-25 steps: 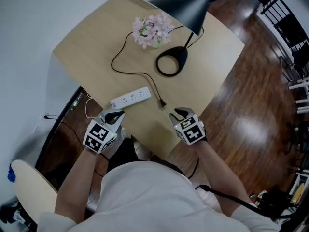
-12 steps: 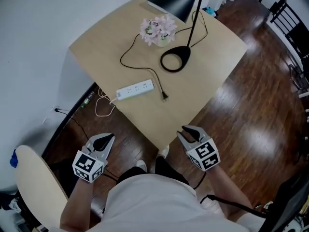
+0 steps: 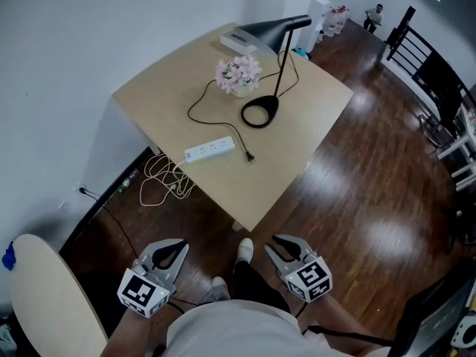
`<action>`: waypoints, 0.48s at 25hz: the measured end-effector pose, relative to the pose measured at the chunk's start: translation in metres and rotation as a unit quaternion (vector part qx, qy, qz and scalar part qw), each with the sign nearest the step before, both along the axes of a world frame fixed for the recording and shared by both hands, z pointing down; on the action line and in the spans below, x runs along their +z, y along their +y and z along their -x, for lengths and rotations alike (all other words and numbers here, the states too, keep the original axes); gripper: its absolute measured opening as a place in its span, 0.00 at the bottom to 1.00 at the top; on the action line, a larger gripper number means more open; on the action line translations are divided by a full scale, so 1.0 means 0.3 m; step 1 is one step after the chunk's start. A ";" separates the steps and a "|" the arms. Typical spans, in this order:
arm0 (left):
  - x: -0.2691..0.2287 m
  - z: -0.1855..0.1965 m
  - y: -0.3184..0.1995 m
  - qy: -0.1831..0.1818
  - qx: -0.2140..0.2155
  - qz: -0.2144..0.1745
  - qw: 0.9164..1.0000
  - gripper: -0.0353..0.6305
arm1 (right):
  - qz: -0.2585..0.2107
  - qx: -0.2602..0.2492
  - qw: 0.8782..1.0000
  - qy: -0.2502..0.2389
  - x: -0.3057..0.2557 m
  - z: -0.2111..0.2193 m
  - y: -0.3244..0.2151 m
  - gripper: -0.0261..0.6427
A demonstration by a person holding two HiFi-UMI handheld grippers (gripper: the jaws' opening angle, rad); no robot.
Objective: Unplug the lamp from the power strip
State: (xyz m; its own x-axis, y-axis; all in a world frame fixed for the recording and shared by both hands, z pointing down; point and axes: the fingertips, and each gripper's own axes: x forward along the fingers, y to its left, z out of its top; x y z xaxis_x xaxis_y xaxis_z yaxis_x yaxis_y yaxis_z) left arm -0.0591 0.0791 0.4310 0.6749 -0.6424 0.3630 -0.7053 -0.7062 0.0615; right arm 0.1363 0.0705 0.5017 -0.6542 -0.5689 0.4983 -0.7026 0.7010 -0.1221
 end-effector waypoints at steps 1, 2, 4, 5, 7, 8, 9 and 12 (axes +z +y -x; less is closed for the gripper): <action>0.007 0.019 0.048 0.003 -0.002 0.005 1.000 0.06 | -0.003 0.000 1.000 -0.005 -0.015 0.016 0.045 0.19; 0.015 0.039 0.093 0.007 -0.005 0.009 1.000 0.06 | -0.006 0.001 1.000 -0.008 -0.029 0.028 0.085 0.19; 0.026 0.071 0.169 0.013 -0.011 0.014 1.000 0.06 | -0.011 -0.001 1.000 -0.014 -0.064 0.042 0.151 0.19; 0.027 0.078 0.197 0.017 -0.012 0.016 1.000 0.06 | -0.014 -0.006 1.000 -0.016 -0.086 0.047 0.179 0.20; 0.019 0.077 0.240 0.027 -0.012 0.017 0.999 0.06 | -0.021 -0.027 0.999 -0.018 -0.134 0.057 0.226 0.20; 0.010 0.072 0.254 0.030 -0.012 0.015 0.999 0.06 | -0.024 -0.039 0.999 -0.018 -0.157 0.062 0.244 0.20; -0.001 0.066 0.261 0.030 -0.014 0.012 0.999 0.06 | -0.027 -0.050 0.998 -0.017 -0.177 0.067 0.255 0.20; -0.035 0.039 0.272 0.032 -0.022 0.000 0.999 0.06 | -0.039 -0.074 0.996 -0.017 -0.233 0.072 0.265 0.20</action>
State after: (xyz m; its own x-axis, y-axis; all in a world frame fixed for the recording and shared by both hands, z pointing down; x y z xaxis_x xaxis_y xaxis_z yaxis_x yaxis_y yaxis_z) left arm -0.0708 0.1607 0.4206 0.6674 -0.6724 0.3202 -0.7308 -0.6740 0.1079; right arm 0.1148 0.1502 0.4318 -0.7496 -0.5018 0.4317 -0.5876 0.8047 -0.0850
